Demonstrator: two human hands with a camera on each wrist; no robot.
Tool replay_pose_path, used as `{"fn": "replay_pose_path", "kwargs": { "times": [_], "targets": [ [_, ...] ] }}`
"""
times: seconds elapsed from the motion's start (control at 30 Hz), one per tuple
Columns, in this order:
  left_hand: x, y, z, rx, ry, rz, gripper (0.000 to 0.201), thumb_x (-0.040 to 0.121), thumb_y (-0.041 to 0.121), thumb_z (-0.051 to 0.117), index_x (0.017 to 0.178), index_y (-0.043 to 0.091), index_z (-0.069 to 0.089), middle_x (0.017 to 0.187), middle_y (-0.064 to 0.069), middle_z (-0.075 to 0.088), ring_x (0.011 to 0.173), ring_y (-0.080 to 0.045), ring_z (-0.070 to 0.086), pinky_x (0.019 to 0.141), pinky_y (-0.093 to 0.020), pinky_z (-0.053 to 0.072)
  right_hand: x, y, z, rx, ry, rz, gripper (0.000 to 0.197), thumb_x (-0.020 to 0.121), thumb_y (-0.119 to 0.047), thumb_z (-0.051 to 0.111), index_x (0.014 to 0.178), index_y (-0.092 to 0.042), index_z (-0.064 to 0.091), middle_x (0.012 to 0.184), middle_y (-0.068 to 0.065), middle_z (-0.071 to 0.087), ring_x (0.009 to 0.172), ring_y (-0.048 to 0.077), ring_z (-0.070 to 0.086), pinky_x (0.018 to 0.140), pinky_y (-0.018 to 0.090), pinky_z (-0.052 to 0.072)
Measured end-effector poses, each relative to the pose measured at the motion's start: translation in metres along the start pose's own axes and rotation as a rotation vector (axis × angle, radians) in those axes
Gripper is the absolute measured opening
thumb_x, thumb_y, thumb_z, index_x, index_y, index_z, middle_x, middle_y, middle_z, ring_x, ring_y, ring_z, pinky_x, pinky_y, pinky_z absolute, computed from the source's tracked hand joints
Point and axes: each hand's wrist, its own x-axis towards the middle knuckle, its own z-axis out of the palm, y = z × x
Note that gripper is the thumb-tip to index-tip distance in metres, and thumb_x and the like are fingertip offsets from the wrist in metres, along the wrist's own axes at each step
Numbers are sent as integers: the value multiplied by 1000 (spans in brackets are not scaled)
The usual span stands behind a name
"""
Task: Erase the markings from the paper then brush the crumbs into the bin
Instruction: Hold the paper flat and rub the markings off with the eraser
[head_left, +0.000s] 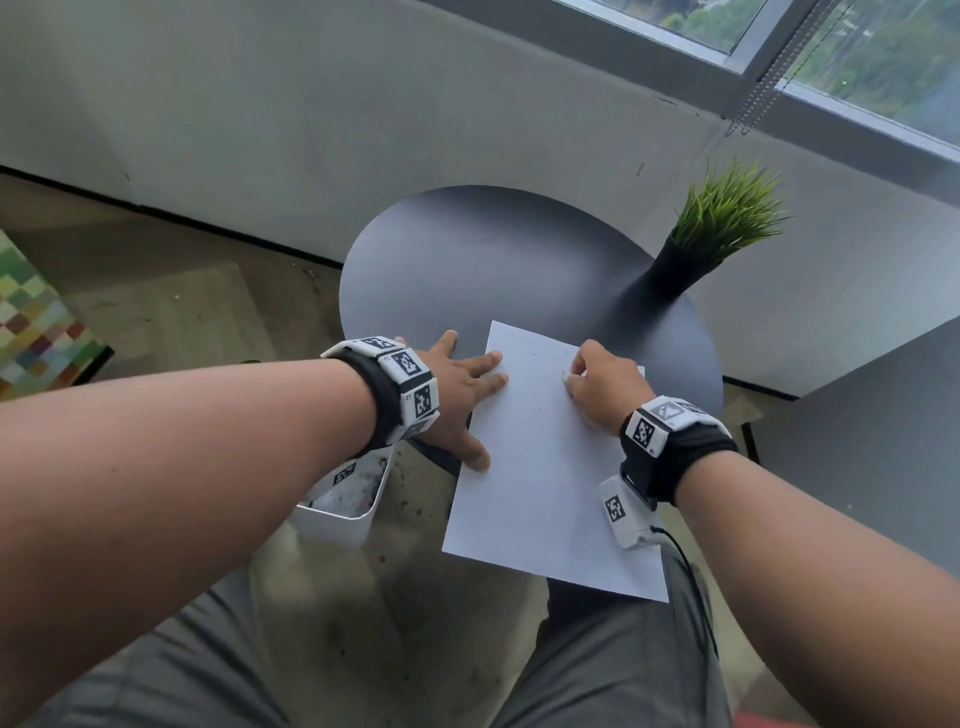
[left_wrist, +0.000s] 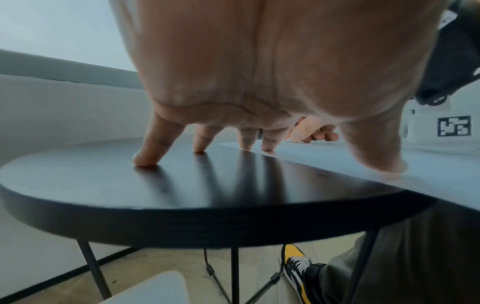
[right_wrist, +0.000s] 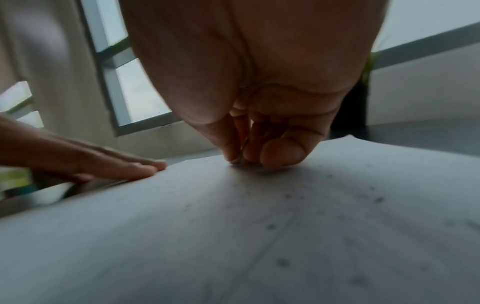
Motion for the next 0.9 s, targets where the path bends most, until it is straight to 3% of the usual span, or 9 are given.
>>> {"fn": "replay_pose_path", "kwargs": {
  "times": [0.13, 0.23, 0.27, 0.4, 0.57, 0.63, 0.73, 0.77, 0.9],
  "targets": [
    [2, 2, 7, -19, 9, -1, 133, 57, 94, 57, 157, 38, -8, 163, 21, -20, 151, -40, -15, 103, -83, 14, -40, -27, 15, -126, -103, -477, 12, 93, -20, 50, 102, -15, 55, 105, 7, 64, 96, 28, 56, 78, 32, 41],
    [2, 2, 7, -12, 11, -5, 134, 56, 95, 57, 157, 38, -10, 163, 21, -22, 151, -41, -16, 102, -84, 15, -60, -31, 17, -176, -250, -736, 8, 89, -15, 55, 96, -17, 58, 98, 1, 63, 84, 18, 51, 71, 28, 37],
    [3, 2, 7, -14, 8, -7, 134, 56, 95, 57, 157, 37, -10, 163, 21, -22, 151, -41, -16, 102, -84, 15, -54, -25, 15, -160, -251, -705, 9, 87, -13, 57, 96, -17, 59, 96, 0, 63, 83, 17, 51, 72, 28, 38],
    [1, 6, 4, -13, 3, -23, 131, 61, 93, 58, 158, 36, -10, 164, 18, -19, 150, -42, -14, 104, -81, 15, -20, -2, 2, -129, -42, -192, 14, 92, -26, 53, 99, -14, 53, 101, 10, 65, 95, 31, 57, 80, 36, 46],
    [-3, 9, -1, -1, 2, -27, 130, 66, 88, 60, 159, 32, -10, 166, 13, -18, 150, -45, -13, 106, -78, 15, -68, -32, 24, -160, -213, -638, 8, 94, -20, 49, 98, -15, 53, 102, 7, 62, 92, 28, 56, 77, 35, 43],
    [-4, 10, -2, 1, -3, -29, 129, 67, 87, 60, 159, 31, -9, 166, 11, -18, 150, -46, -13, 109, -75, 14, -62, -23, 19, -151, -208, -620, 8, 94, -22, 51, 98, -16, 54, 100, 5, 63, 90, 26, 56, 76, 35, 44],
    [-5, 12, -3, 1, 2, -35, 127, 68, 87, 59, 160, 31, -9, 167, 10, -17, 150, -46, -12, 111, -72, 16, -30, -4, 8, -99, -57, -261, 13, 92, -28, 53, 97, -16, 52, 99, 10, 65, 94, 33, 58, 81, 39, 47],
    [-6, 12, -4, 4, 2, -36, 127, 68, 87, 59, 160, 31, -9, 167, 9, -17, 150, -46, -12, 111, -72, 16, -28, -4, 10, -107, -28, -230, 14, 93, -28, 51, 98, -15, 51, 100, 12, 65, 94, 34, 57, 81, 40, 48],
    [-5, 12, -5, 26, -6, -33, 129, 68, 88, 59, 159, 30, -11, 166, 9, -19, 150, -47, -13, 111, -72, 14, -71, -33, 28, -132, -190, -610, 5, 94, -21, 49, 95, -17, 51, 99, 6, 61, 83, 23, 51, 74, 36, 43]
  ]
}}
